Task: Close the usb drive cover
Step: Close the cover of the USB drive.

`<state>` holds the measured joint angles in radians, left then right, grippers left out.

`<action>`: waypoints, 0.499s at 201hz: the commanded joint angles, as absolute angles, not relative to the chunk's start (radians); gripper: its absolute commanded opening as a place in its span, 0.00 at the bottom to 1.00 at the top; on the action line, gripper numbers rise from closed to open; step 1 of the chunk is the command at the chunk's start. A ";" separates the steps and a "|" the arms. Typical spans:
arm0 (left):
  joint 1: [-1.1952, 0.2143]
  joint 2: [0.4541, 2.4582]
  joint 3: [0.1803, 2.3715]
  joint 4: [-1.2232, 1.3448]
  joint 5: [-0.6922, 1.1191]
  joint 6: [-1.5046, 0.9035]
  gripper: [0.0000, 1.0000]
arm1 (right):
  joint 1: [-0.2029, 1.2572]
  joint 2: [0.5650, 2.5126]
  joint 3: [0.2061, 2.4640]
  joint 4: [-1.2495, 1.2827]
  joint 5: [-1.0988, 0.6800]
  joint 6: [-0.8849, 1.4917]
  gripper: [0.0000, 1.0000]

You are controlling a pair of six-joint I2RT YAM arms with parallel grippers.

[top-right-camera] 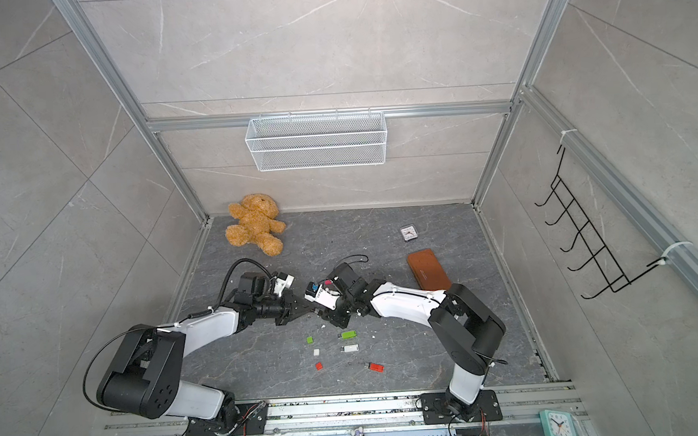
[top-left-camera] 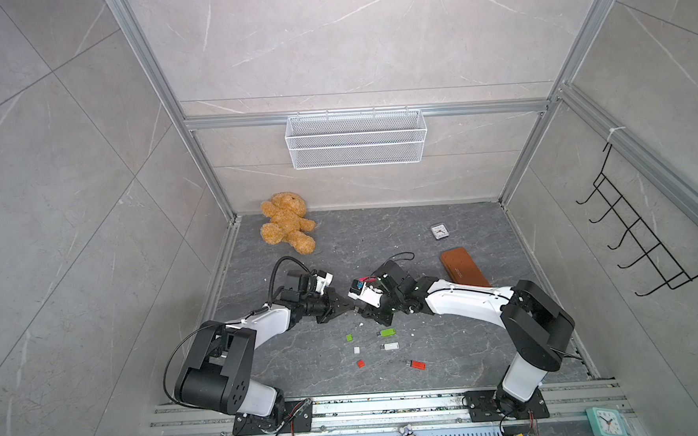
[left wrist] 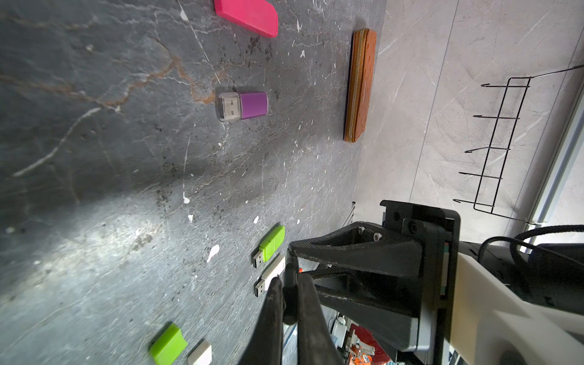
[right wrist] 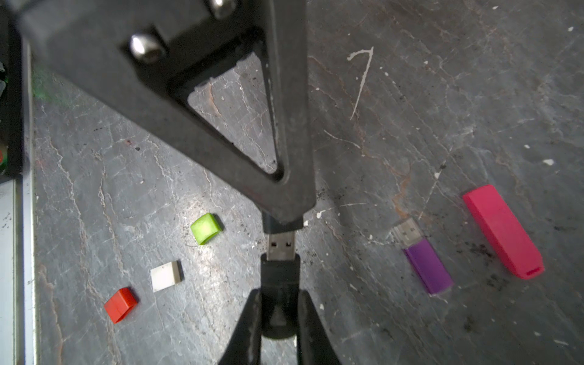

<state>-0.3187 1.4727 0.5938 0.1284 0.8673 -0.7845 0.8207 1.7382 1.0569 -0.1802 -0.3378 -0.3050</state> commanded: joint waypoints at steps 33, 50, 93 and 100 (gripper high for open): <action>-0.330 1.488 0.623 0.153 0.913 -0.767 0.01 | 0.829 1.699 1.060 -0.128 -0.397 -0.301 0.06; -0.331 1.488 0.618 0.171 0.929 -0.773 0.01 | 0.828 1.704 1.070 -0.121 -0.415 -0.315 0.06; -0.331 1.479 0.606 0.167 0.958 -0.758 0.00 | 0.824 1.716 1.104 -0.153 -0.453 -0.370 0.06; -0.330 1.479 0.606 0.167 0.963 -0.758 0.00 | 0.823 1.720 1.108 -0.158 -0.458 -0.379 0.06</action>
